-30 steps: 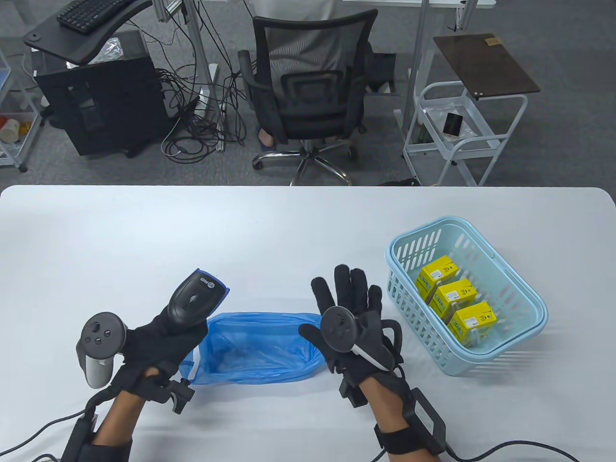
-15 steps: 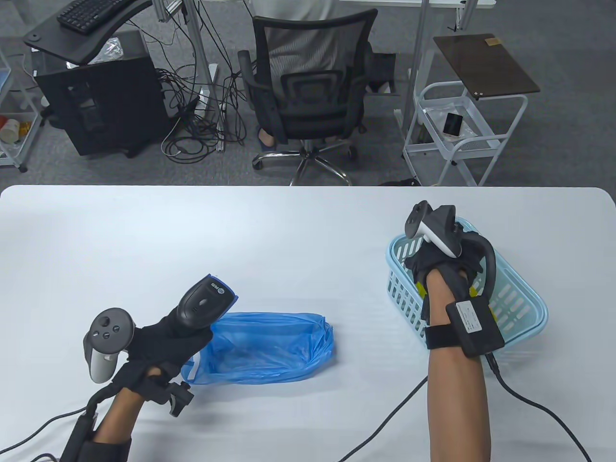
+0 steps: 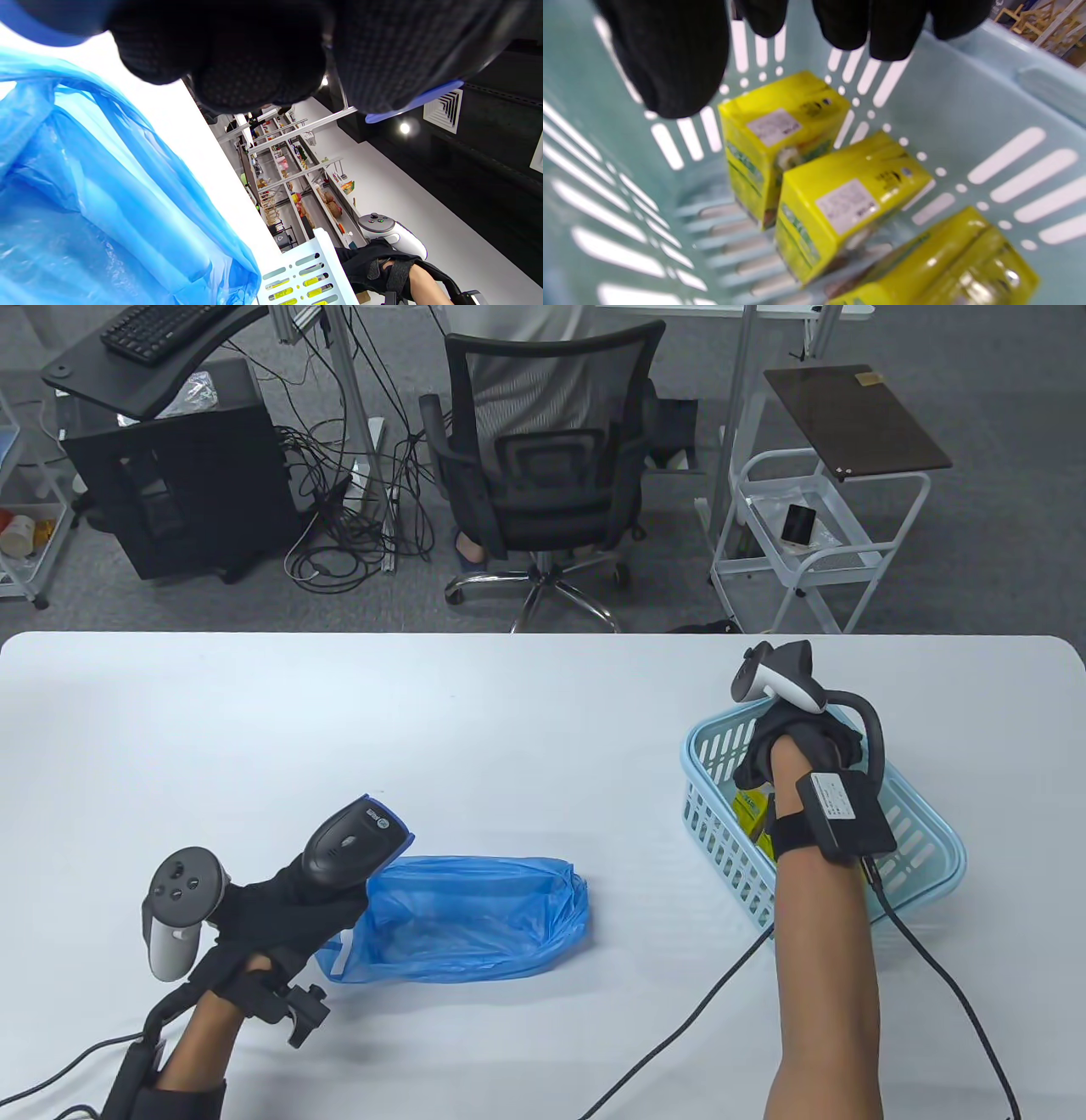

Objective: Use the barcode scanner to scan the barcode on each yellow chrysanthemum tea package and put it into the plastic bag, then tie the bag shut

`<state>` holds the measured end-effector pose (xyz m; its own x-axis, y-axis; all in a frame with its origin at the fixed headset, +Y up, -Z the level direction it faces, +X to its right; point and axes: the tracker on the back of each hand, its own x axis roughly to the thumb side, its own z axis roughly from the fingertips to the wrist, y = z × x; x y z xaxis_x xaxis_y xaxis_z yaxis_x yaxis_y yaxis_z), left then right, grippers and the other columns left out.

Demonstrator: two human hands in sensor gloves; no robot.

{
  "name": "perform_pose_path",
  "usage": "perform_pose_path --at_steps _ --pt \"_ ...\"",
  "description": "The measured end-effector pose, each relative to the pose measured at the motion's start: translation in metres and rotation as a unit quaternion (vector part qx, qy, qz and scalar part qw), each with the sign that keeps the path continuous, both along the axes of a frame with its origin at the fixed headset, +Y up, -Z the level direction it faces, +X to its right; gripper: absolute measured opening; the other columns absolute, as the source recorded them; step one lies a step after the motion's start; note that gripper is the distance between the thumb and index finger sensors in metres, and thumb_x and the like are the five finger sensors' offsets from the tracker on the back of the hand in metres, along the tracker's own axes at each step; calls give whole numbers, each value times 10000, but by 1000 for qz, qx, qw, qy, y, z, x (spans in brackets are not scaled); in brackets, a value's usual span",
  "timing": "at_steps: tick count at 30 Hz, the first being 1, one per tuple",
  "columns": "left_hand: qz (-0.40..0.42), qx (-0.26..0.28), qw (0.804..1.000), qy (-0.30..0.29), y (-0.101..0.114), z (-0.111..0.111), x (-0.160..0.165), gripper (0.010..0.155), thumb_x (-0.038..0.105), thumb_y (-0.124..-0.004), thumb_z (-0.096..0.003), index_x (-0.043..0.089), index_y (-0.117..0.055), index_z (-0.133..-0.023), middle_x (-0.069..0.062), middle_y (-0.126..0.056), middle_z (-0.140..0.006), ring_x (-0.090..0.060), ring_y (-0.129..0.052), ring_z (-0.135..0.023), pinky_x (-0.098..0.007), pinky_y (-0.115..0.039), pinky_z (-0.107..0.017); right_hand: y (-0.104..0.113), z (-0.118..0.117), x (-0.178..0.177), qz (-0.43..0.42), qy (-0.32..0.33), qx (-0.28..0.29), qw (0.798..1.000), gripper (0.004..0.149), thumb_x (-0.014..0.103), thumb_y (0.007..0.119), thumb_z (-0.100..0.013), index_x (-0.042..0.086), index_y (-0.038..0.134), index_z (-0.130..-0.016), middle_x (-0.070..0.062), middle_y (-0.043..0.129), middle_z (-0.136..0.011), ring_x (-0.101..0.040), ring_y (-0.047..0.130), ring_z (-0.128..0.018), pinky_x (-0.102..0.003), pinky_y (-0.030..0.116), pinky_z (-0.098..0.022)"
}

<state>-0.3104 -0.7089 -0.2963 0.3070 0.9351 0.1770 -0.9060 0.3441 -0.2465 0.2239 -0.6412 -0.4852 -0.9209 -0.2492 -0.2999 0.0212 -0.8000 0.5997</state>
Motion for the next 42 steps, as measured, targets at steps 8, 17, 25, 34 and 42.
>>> perform_pose_path --at_steps 8,17,25,34,42 --pt "4 -5 1000 -1 -1 1 -1 669 456 -912 -398 333 -609 -980 110 -901 -785 -190 -1026 -540 -408 -872 -472 -22 -3 -6 53 21 -48 997 867 558 869 -316 329 393 -1003 -131 590 -1075 -423 693 -967 -600 583 -714" --pt "11 -6 1000 -1 1 2 -4 669 457 -911 -397 330 -609 -981 111 -902 -783 -190 -1026 -538 -410 -871 -471 -40 -3 -6 99 31 -61 993 835 554 846 -338 349 377 -998 -90 587 -1047 -427 622 -988 -621 503 -740" --pt "12 -3 1000 -2 3 2 -7 669 458 -910 -398 329 -608 -981 111 -903 -781 -190 -1025 -538 -410 -871 -471 -15 -1 -13 103 43 4 994 790 573 865 -301 345 512 -970 -97 698 -966 -392 735 -919 -617 537 -731" --pt "29 4 999 -12 9 2 -9 623 508 -902 -397 328 -670 -946 125 -943 -705 -182 -1036 -476 -411 -881 -437 106 51 -22 97 30 179 979 768 688 730 -330 334 532 -982 -107 733 -885 -388 797 -770 -611 608 -690" --pt "14 -16 1000 -22 3 -5 -6 586 529 -895 -396 340 -703 -917 130 -946 -695 -180 -1037 -473 -409 -880 -437 144 122 -81 -136 171 386 896 759 756 626 -318 345 634 -955 -88 842 -746 -338 886 -590 -580 722 -592"
